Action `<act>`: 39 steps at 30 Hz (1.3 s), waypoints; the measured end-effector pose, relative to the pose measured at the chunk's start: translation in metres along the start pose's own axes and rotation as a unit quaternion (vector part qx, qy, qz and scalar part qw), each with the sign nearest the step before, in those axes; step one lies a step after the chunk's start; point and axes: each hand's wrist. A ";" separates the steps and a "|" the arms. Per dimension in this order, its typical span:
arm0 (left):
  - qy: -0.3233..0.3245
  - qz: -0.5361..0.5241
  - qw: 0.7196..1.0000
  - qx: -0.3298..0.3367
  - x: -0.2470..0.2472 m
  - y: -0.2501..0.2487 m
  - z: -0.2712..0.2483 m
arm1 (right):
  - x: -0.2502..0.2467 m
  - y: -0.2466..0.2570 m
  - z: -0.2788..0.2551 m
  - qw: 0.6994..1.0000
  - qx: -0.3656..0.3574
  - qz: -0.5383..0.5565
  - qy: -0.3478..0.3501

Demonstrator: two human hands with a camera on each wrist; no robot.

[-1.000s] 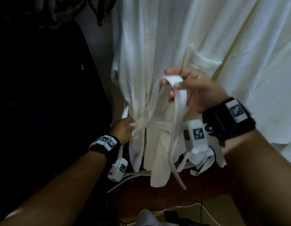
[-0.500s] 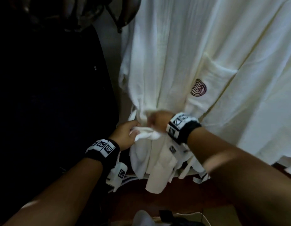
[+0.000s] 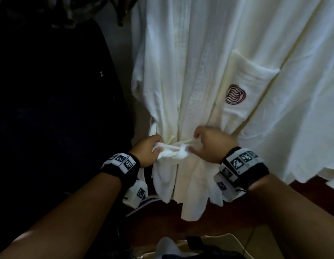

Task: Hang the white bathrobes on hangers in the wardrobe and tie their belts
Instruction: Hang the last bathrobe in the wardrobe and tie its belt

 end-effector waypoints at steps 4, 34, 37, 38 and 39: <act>0.009 0.009 1.000 0.014 0.000 -0.009 0.013 | 0.028 0.001 -0.013 0.990 -0.019 -0.126 0.059; -0.025 -0.040 0.999 0.014 -0.033 0.002 -0.005 | -0.010 0.021 0.056 0.992 -0.090 -0.033 0.080; -0.014 -0.024 0.999 0.020 -0.031 -0.002 -0.003 | -0.023 0.014 0.049 0.962 -0.090 -0.083 0.246; -0.006 -0.018 1.000 0.021 -0.030 -0.001 -0.003 | -0.027 0.015 0.047 0.949 -0.103 -0.102 0.281; 0.001 -0.015 1.000 0.022 -0.029 0.000 -0.002 | -0.030 0.014 0.046 0.943 -0.111 -0.112 0.293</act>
Point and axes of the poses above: each hand's wrist, its own z-axis towards the middle knuckle, its own x-axis out of the palm, y = z × x, and after that the axes turned 9 degrees about -z, right-handed
